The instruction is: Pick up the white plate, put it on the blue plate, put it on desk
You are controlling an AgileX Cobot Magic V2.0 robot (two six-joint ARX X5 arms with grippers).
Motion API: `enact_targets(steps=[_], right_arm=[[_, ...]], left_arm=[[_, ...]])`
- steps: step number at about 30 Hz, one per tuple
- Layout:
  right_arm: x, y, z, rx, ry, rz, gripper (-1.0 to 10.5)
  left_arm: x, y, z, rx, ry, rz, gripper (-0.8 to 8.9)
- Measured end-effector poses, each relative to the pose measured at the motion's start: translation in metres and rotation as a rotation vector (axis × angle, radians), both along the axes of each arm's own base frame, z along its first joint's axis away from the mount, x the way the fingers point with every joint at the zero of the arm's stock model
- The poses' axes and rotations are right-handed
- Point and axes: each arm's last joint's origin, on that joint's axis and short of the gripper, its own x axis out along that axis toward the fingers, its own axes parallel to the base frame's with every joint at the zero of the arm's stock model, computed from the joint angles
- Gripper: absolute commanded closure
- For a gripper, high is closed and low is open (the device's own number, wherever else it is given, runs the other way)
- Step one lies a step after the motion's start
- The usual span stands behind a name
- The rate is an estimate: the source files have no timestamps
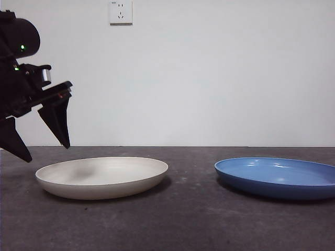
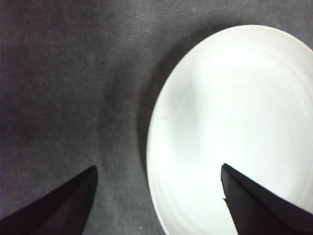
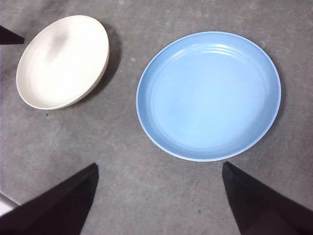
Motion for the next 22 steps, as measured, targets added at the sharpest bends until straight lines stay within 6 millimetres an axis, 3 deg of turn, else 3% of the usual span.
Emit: enact_targets(steps=[12,16,19,22], right_arm=[[0.0,0.0,0.0,0.0,0.0,0.0,5.4],[0.0,0.0,0.0,0.0,-0.001,0.0,5.4],[0.0,0.0,0.0,0.0,-0.001,0.0,5.4],[0.0,0.0,0.0,0.0,0.0,0.0,5.4]], left_arm=[[0.006,-0.007,-0.017,0.01,0.042,-0.018,4.82],[0.006,-0.012,-0.02,0.012,0.049,-0.032,6.51],[0.005,-0.015,-0.021,0.014,0.058,-0.041,6.74],[0.005,-0.016,-0.023,0.017,0.065,-0.044,7.87]])
